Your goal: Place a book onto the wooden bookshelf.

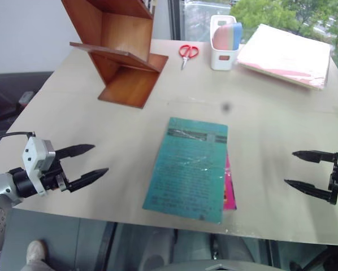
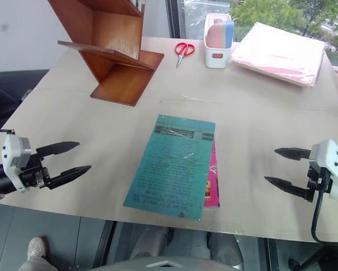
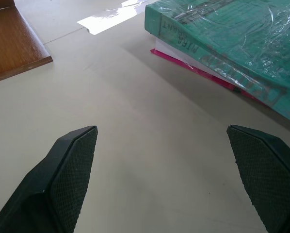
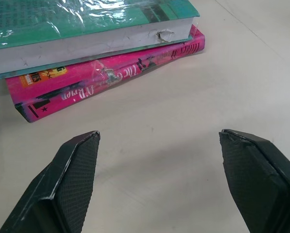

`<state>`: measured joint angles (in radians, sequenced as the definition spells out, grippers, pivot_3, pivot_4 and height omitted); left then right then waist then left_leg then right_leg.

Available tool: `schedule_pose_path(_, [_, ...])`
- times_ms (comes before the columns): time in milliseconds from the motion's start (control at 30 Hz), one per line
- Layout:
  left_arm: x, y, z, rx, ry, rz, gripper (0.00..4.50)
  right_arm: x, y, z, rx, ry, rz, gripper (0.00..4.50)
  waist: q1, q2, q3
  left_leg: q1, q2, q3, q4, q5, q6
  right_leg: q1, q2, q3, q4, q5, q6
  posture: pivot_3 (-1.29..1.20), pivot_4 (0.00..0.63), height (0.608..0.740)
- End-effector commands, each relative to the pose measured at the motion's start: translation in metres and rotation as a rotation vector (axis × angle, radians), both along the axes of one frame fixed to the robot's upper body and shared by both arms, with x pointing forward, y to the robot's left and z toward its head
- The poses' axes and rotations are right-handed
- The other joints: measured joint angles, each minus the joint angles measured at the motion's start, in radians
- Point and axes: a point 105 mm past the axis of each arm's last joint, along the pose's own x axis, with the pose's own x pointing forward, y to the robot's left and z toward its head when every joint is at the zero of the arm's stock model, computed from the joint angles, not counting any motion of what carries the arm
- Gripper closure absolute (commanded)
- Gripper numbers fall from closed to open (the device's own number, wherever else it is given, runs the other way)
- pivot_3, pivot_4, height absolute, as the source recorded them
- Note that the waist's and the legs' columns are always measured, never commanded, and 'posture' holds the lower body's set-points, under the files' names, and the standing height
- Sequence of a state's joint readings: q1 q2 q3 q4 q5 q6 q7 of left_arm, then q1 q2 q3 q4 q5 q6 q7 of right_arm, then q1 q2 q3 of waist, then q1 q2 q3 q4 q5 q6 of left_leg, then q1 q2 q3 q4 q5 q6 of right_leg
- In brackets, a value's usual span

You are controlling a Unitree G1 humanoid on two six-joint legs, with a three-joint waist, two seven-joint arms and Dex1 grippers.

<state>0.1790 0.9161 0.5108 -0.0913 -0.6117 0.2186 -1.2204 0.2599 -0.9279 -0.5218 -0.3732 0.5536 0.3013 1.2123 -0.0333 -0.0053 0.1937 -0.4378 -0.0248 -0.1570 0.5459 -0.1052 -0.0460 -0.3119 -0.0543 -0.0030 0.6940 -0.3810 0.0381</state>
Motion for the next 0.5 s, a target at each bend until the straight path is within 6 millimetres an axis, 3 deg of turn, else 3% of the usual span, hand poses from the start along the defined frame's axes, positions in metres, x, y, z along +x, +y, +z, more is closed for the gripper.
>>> schedule_pose_path(33, [0.001, 0.000, 0.017, 0.010, -0.060, -0.023, 0.02, 0.004, 0.010, 0.009, -0.003, -0.048, 0.027, 0.48, 0.000, 0.000, 0.000, 0.000, 0.000, 0.000, 0.000, 0.000, 0.000, 0.000, 0.000, 0.000, 0.000, 0.000, 0.000, 0.00, 0.150, 0.740])
schedule_pose_path(67, [0.002, -0.004, 0.020, -0.001, -0.078, -0.049, 0.02, 0.008, 0.018, 0.009, 0.017, -0.057, 0.036, 0.48, 0.000, -0.001, 0.000, 0.000, 0.000, 0.000, 0.000, 0.000, 0.000, 0.000, 0.000, 0.000, 0.000, 0.000, 0.000, 0.00, 0.150, 0.740])
schedule_pose_path(100, [0.002, -0.007, 0.022, -0.011, -0.088, -0.074, 0.00, 0.010, 0.026, 0.009, 0.036, -0.057, 0.055, 0.97, -0.001, -0.001, 0.001, 0.001, 0.001, 0.002, 0.000, 0.000, 0.000, 0.000, 0.001, 0.001, 0.000, 0.000, 0.000, 0.00, 0.150, 0.740])
schedule_pose_path(200, [0.000, -0.013, 0.024, -0.023, -0.096, -0.126, 0.00, 0.013, 0.045, 0.007, 0.064, -0.039, 0.119, 1.67, -0.002, -0.002, 0.001, 0.001, 0.005, 0.007, 0.001, 0.000, 0.000, 0.000, 0.002, 0.001, 0.001, 0.000, 0.000, 0.00, 0.150, 0.740])
schedule_pose_path(433, [-0.006, -0.030, 0.024, -0.019, -0.080, -0.240, 0.00, 0.018, 0.089, -0.013, 0.057, 0.007, 0.280, 4.36, -0.004, -0.004, 0.002, 0.001, 0.009, 0.012, 0.000, 0.000, 0.000, 0.000, 0.002, 0.003, 0.000, 0.000, 0.000, 0.00, 0.150, 0.740])
schedule_pose_path(500, [-0.007, -0.033, 0.023, -0.018, -0.076, -0.253, 0.00, 0.019, 0.099, -0.019, 0.051, 0.020, 0.318, 4.47, -0.005, -0.004, 0.002, 0.002, 0.009, 0.012, 0.000, 0.000, 0.000, 0.000, 0.003, 0.004, 0.000, 0.000, 0.000, 0.00, 0.150, 0.740])
